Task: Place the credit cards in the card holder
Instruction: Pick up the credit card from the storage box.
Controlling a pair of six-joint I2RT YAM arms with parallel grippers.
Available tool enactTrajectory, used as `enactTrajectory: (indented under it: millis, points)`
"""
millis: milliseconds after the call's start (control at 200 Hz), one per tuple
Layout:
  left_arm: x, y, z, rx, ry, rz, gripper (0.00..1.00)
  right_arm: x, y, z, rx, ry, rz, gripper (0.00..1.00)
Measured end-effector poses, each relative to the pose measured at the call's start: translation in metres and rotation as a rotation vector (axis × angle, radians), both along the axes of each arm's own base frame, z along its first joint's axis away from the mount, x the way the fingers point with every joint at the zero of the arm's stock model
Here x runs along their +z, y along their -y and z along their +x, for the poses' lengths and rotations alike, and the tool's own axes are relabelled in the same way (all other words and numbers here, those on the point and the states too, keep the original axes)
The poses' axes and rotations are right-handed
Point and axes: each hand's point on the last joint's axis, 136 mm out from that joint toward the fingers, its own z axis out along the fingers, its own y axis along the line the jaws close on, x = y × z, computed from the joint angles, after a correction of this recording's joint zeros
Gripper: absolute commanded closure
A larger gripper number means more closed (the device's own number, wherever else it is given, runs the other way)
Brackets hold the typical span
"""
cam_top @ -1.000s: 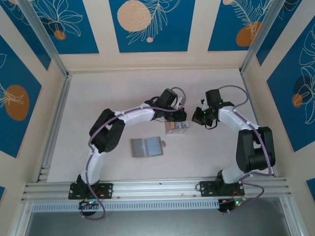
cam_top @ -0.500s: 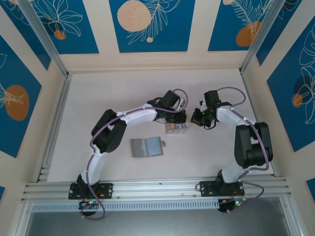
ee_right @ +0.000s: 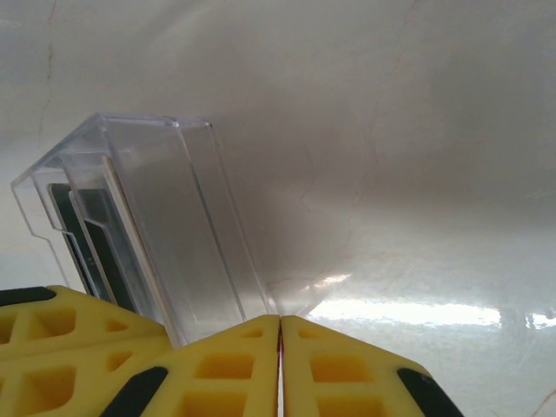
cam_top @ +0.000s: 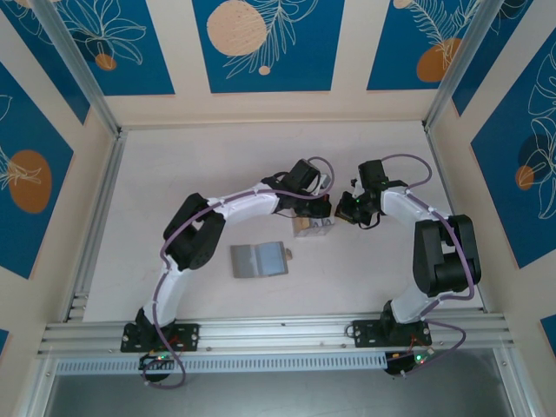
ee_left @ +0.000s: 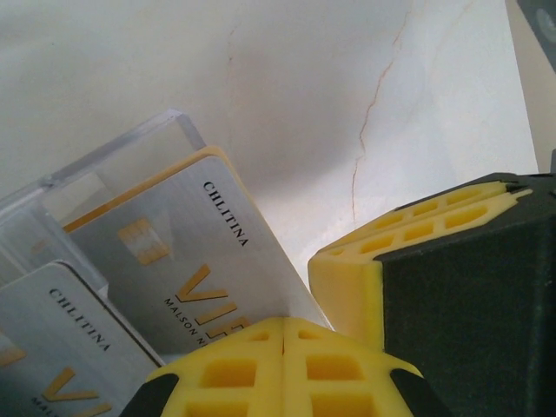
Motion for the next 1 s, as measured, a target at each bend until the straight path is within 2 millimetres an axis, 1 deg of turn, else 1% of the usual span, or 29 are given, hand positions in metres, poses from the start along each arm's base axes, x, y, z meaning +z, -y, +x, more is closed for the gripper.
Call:
enactTrajectory:
  millis: [210,460,570,670,800,855,950,1000]
  points:
    - [0.001,0.001,0.000,0.006,-0.008,-0.006,0.97,0.000,0.000,0.000,-0.001,0.000,0.000,0.84]
    - [0.002,0.003,0.001,0.017,-0.020,-0.016,0.97,-0.001,0.002,0.000,-0.007,-0.003,-0.007,0.83]
    - [0.005,0.006,0.003,0.016,-0.013,-0.028,0.97,0.001,0.005,0.000,-0.015,0.001,-0.014,0.78]
    - [0.007,0.008,0.004,0.013,-0.009,-0.038,0.97,0.008,0.009,0.001,-0.033,0.018,-0.022,0.74]
    - [0.009,0.011,0.005,0.013,-0.008,-0.049,0.97,0.025,0.015,0.003,-0.058,0.066,-0.030,0.69]
    - [0.010,0.012,0.005,0.010,-0.009,-0.056,0.97,0.032,0.017,0.003,-0.066,0.087,-0.031,0.68]
    - [0.011,0.014,0.005,0.013,-0.014,-0.065,0.97,0.039,0.020,0.003,-0.076,0.104,-0.030,0.67]
    - [0.012,0.014,0.005,0.012,-0.013,-0.068,0.97,0.041,0.022,0.003,-0.079,0.110,-0.026,0.69]
